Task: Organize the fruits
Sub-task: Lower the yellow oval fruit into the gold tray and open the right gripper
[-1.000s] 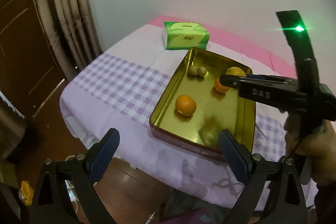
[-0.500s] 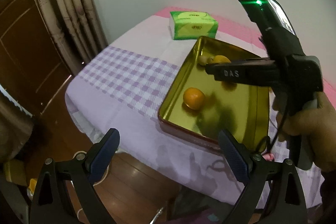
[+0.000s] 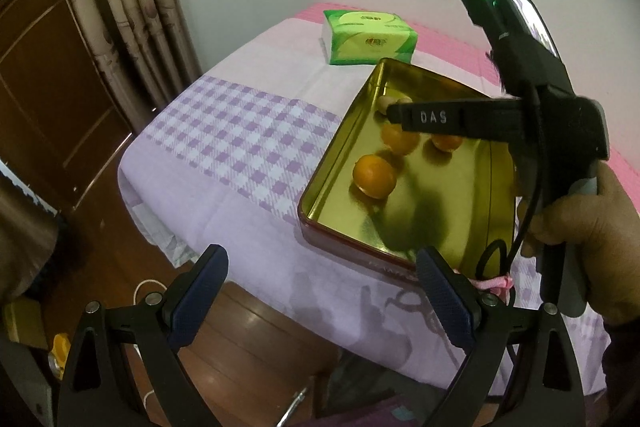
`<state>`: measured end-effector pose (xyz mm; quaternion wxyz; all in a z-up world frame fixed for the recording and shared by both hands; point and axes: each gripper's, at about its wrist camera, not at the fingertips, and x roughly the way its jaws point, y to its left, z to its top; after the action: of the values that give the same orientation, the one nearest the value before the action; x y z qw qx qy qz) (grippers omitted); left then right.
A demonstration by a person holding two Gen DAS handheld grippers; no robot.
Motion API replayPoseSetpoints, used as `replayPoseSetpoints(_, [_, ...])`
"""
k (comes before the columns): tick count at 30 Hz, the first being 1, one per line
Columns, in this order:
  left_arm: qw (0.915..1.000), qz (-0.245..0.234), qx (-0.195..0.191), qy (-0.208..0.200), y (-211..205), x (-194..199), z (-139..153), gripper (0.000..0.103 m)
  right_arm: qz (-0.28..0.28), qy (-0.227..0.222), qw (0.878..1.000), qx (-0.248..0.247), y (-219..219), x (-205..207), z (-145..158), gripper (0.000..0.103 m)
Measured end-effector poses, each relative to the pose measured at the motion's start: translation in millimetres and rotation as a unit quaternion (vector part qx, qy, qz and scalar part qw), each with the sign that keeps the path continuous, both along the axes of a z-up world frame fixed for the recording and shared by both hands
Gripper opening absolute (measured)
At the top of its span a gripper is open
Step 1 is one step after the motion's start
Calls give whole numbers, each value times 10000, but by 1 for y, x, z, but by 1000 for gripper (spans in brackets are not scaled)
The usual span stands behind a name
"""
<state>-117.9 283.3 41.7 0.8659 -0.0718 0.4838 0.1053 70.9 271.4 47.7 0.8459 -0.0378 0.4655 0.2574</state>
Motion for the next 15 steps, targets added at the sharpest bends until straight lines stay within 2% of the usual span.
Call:
replayPoseSetpoints(5, [10000, -57, 37, 27, -2, 0, -1, 95, -51, -146, 9998, 157, -6, -3, 11, 37])
replayPoseSetpoints(8, [9999, -86, 59, 37, -3, 1, -1, 95, -90, -283, 9985, 464, -17, -16, 20, 37])
replayPoseSetpoints(12, [9999, -106, 69, 39, -4, 0, -1, 95, -268, -578, 9941, 878, -47, -52, 32, 37])
replayPoseSetpoints(15, [9999, -136, 77, 34, -6, 0, -1, 95, -498, -744, 9910, 990, -78, -77, 34, 38])
